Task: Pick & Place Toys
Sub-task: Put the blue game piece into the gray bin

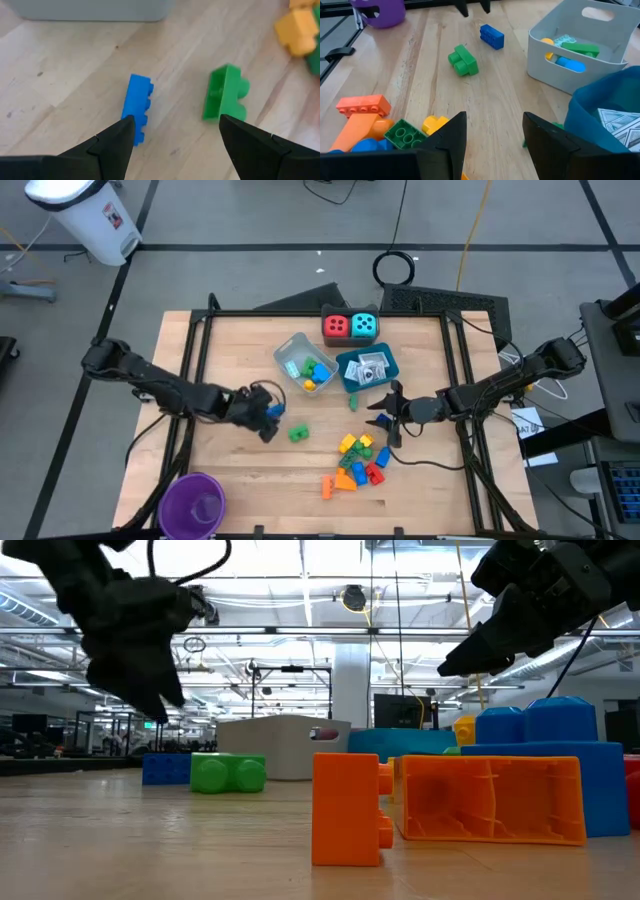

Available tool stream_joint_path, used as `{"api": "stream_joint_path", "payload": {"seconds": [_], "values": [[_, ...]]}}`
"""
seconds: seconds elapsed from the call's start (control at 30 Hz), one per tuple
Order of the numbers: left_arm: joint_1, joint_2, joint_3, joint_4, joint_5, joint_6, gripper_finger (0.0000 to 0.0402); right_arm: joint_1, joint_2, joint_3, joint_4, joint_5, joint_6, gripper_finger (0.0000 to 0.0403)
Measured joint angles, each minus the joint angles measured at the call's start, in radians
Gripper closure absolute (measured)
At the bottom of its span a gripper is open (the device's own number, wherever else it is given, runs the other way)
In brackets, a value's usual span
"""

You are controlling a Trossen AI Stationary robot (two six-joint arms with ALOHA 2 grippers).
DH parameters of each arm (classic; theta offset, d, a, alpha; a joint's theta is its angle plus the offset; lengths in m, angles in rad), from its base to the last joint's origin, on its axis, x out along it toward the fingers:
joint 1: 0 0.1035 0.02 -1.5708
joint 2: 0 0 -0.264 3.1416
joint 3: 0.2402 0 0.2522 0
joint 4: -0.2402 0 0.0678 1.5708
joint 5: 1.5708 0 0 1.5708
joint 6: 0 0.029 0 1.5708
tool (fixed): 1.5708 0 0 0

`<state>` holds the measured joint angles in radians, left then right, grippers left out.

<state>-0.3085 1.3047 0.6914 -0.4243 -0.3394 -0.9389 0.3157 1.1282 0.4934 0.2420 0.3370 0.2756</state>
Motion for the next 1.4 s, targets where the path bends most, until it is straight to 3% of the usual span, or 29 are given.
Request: {"api": "stream_joint_path", "payload": {"seconds": [0.17, 0.4, 0.67, 0.97, 1.17, 1.4], "values": [[-0.051, 0.109, -0.001, -0.011, -0.047, -0.006, 0.0105, 0.000, 0.000, 0.000, 0.010, 0.000, 0.000, 0.0236], [-0.018, 0.226, 0.005, -0.006, -0.106, 0.028, 0.0105, 0.000, 0.000, 0.000, 0.030, 0.001, -0.007, 0.0236], [0.037, 0.234, 0.001, 0.105, -0.105, 0.118, 0.0105, 0.000, 0.000, 0.000, 0.030, 0.001, -0.011, 0.0236], [0.046, 0.170, 0.021, 0.078, -0.053, 0.207, 0.0105, 0.000, 0.000, 0.000, 0.016, 0.000, -0.011, 0.0236], [0.048, 0.157, 0.024, 0.079, -0.159, 0.223, 0.0105, 0.000, 0.000, 0.000, 0.019, 0.000, -0.008, 0.0236], [0.049, 0.214, 0.024, 0.082, -0.161, 0.223, 0.0105, 0.000, 0.000, 0.000, 0.023, 0.000, -0.007, 0.0236]]}}
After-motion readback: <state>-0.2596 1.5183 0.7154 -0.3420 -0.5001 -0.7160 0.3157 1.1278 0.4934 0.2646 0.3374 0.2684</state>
